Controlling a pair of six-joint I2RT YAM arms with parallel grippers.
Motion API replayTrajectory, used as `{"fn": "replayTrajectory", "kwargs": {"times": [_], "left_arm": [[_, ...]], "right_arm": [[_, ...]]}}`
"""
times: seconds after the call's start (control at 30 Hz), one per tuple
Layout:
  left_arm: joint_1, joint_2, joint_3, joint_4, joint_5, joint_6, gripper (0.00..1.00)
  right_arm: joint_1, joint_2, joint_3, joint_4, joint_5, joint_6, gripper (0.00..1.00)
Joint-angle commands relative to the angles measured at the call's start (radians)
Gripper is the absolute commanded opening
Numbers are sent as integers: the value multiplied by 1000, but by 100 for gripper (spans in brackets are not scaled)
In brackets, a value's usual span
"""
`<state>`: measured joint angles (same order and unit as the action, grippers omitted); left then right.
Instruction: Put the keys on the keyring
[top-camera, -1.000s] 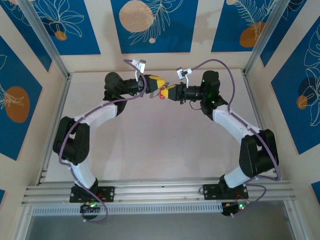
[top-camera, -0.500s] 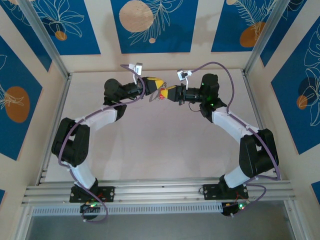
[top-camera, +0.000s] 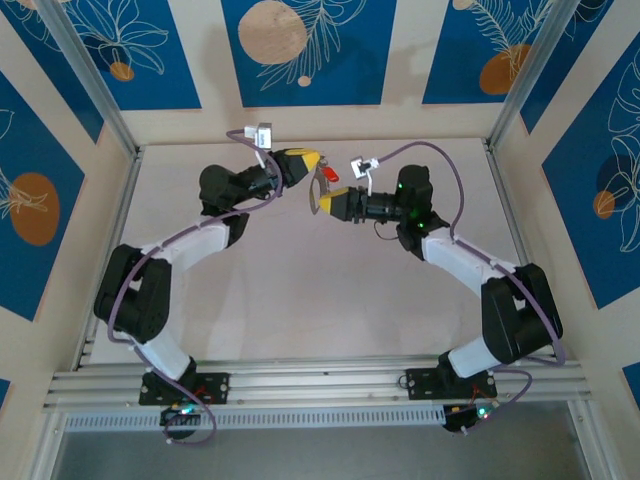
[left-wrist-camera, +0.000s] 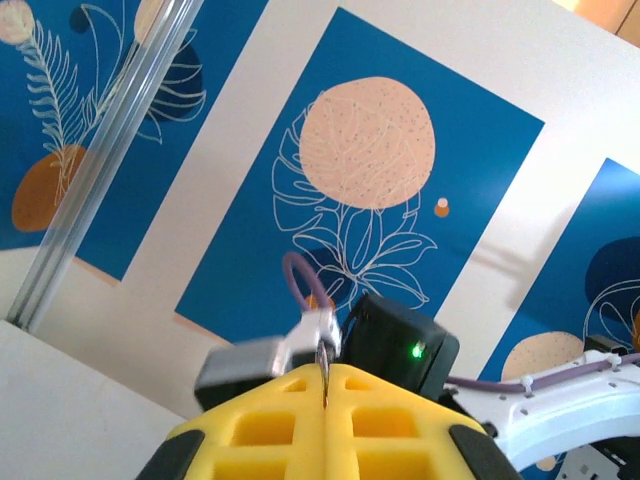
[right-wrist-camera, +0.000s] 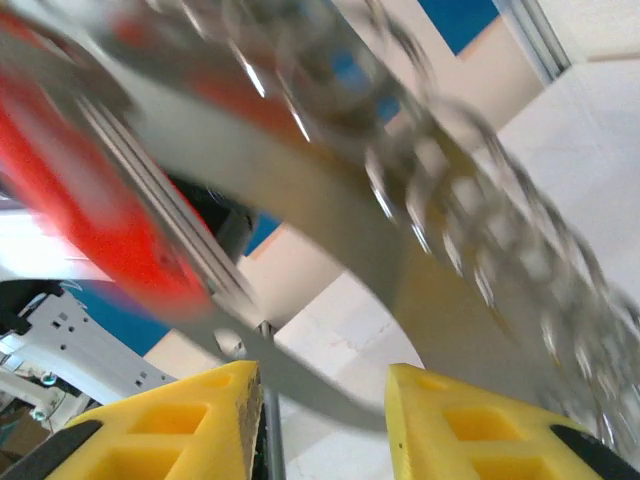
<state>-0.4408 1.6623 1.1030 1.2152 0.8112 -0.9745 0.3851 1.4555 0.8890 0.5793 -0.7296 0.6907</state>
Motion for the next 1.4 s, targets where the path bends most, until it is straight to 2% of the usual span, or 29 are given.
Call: {"fn": "replayTrajectory", "kwargs": {"times": [0.0, 0.13, 0.2, 0.33, 0.47, 0.8, 1.0, 1.37], "left_arm": [[-9, -49, -15, 28, -32, 50, 0], [-9, -56, -19, 7, -36, 87, 0], [-9, -52, -36, 29, -58, 86, 0], [-12, -51, -83, 85, -112, 68, 0], [-21, -49, -128, 115, -194, 46, 0], [-62, -78, -186, 125, -273, 49, 0], [-72, -95, -212, 135, -292, 52, 0], [-72, -86, -206, 147, -292, 49, 0]], "right_arm": [[-4, -93, -95, 48, 72, 13, 40], [-18, -200, -194, 35, 159, 10, 41], [-24, -265, -213, -3, 233, 9, 44], [-32, -379, -196, -71, 378, 14, 50], [-42, -391, -140, -42, 454, 60, 54], [-49, -129, 68, 204, 359, 271, 54], [-36, -3, 117, 306, 309, 347, 53], [39, 55, 112, 379, 277, 330, 45]]}}
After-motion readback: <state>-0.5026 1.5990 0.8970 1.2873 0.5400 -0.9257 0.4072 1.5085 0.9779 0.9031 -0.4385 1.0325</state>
